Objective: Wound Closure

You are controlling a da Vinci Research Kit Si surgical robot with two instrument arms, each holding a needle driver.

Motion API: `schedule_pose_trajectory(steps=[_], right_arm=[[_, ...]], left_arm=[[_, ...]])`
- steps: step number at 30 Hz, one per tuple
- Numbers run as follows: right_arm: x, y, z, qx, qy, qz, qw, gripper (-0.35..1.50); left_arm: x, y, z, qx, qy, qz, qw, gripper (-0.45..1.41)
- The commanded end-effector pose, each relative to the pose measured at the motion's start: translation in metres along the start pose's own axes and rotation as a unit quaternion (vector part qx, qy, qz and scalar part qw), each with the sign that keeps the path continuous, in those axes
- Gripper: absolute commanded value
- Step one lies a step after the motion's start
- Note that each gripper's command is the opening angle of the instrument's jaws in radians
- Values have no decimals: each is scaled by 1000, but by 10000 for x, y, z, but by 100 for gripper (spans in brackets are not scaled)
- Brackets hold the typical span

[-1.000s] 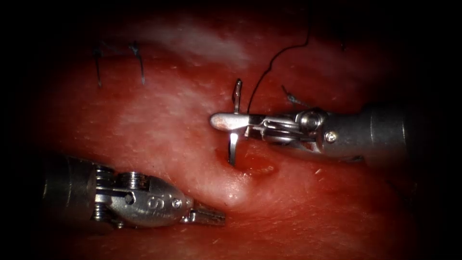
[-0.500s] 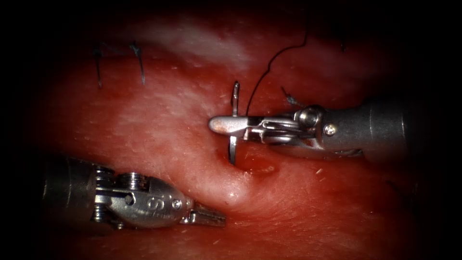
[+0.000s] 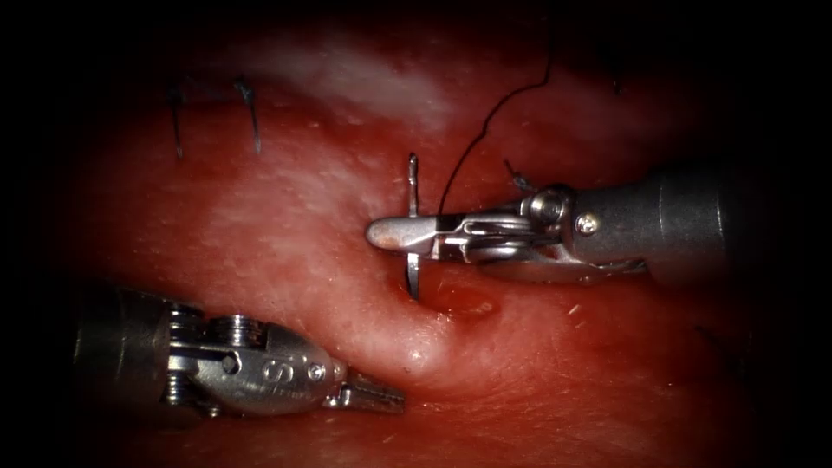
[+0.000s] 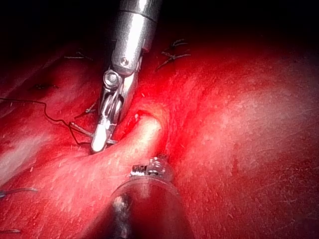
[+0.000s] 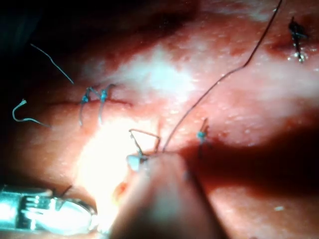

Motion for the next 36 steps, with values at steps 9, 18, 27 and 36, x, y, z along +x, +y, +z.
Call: schedule_pose_trajectory(steps=[9,18,27,36], right_arm=[[-7,0,10,-4,-29,3,1000,-35],[-15,-11,10,-8,-39,7,999,-35],[-19,-12,6,-11,-49,7,999,-35],[-28,-24,10,-9,-78,11,997,-35]], left_arm=[[-1,1,7,1,0,0,1000,-28],[-1,1,7,1,0,-3,1000,-30],[-1,1,7,1,-2,-3,1000,-30],[-1,1,7,2,-2,-3,1000,-32]])
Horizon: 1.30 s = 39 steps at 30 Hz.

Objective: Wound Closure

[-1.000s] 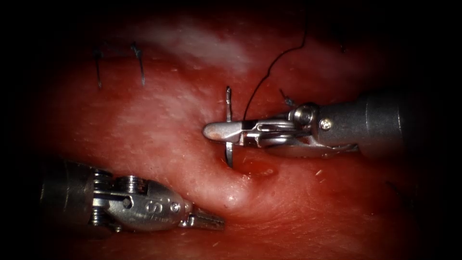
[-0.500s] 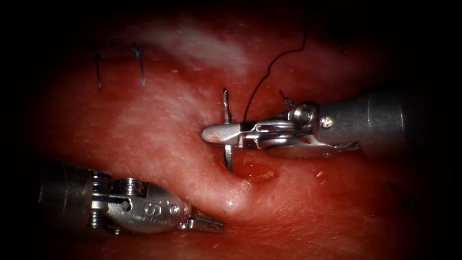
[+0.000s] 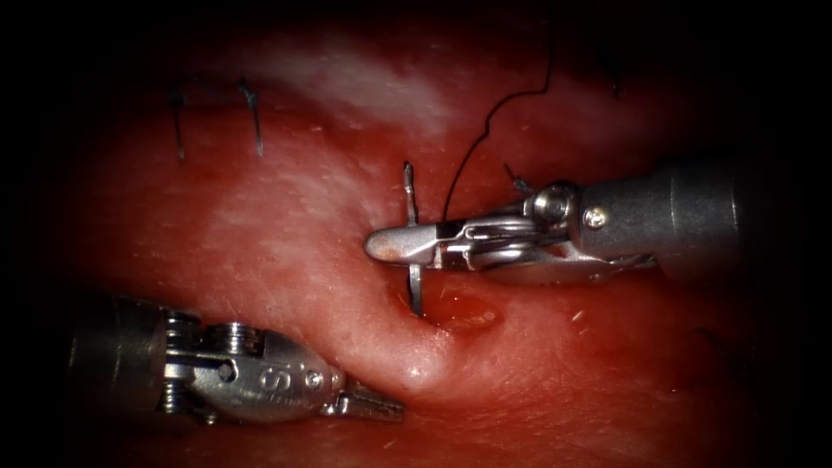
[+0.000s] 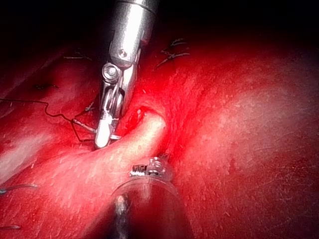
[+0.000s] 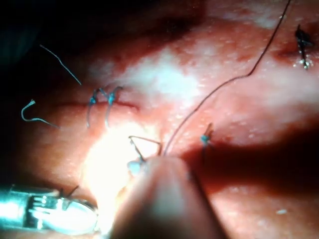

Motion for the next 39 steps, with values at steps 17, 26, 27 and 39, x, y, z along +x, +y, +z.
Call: schedule_pose_trajectory(steps=[17,26,27,39], right_arm=[[-10,-5,19,3,-41,-1,999,-35],[-4,-22,10,11,-7,-60,998,-35],[-3,-24,8,12,-6,-68,998,-35],[-1,-34,-1,16,14,-118,993,-35]], left_arm=[[0,2,8,0,0,3,1000,-32],[0,2,7,0,0,3,1000,-30],[0,2,7,0,0,3,1000,-30],[-1,1,4,0,0,4,1000,-30]])
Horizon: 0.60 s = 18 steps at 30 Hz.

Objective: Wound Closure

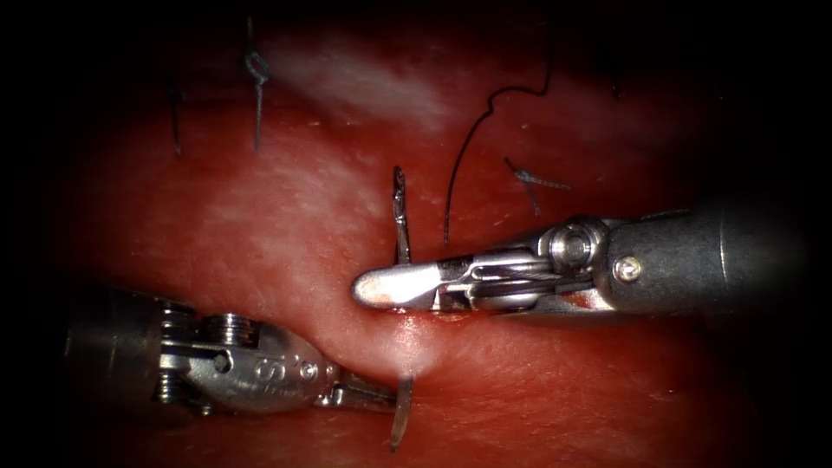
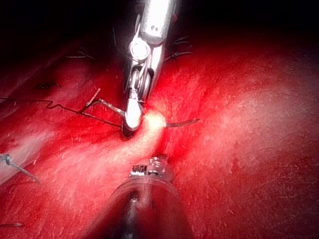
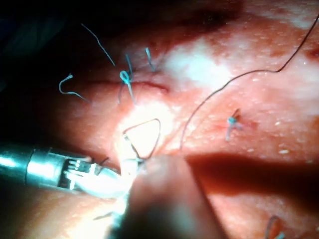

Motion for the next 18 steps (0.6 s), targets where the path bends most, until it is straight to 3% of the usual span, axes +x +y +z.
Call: schedule_pose_trajectory(steps=[1,6,9,11,13,15,16,18], right_arm=[[0,7,7,-1,-2,-1,1000,-35],[2,12,12,-4,4,-3,1000,-35],[13,15,14,-12,53,-45,998,-35],[21,16,11,-14,76,-67,995,19],[26,18,2,-12,90,-81,993,31],[33,18,-14,-20,111,-106,988,81],[36,17,-21,-21,122,-108,986,93],[40,17,-37,-21,135,-124,983,99]], left_arm=[[0,1,8,0,1,0,1000,-30],[1,1,7,-1,1,0,1000,-30],[1,2,7,-1,1,0,1000,-30],[5,2,3,-1,0,4,1000,-30],[10,4,-3,-4,0,4,1000,-30],[18,7,-11,-6,1,9,1000,-28],[22,8,-15,-4,6,12,1000,-28],[29,10,-22,-5,16,17,1000,-27]])
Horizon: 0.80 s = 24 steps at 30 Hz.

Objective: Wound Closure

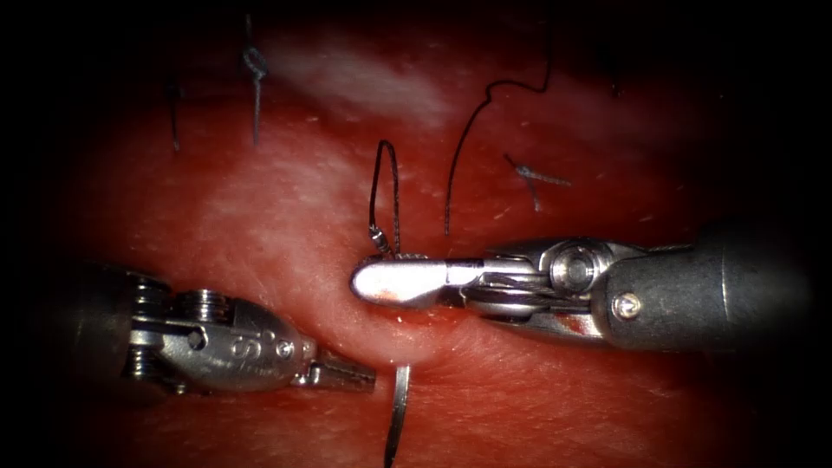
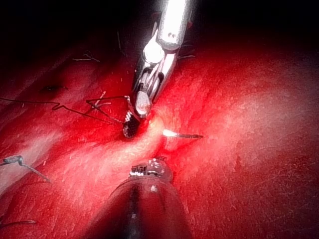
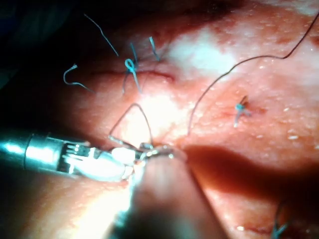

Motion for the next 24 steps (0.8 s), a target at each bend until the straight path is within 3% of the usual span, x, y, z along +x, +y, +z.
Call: schedule_pose_trajectory(steps=[1,12,17,24], right_arm=[[6,6,-9,-3,9,-3,1000,101],[35,8,-74,-33,59,-66,996,106],[40,10,-86,-38,66,-90,993,116],[41,13,-87,-39,67,-94,992,110]], left_arm=[[3,1,5,1,6,2,1000,-27],[16,-8,-3,18,39,41,998,0],[23,-11,-1,16,60,66,996,9],[29,-17,5,18,79,80,993,20]])
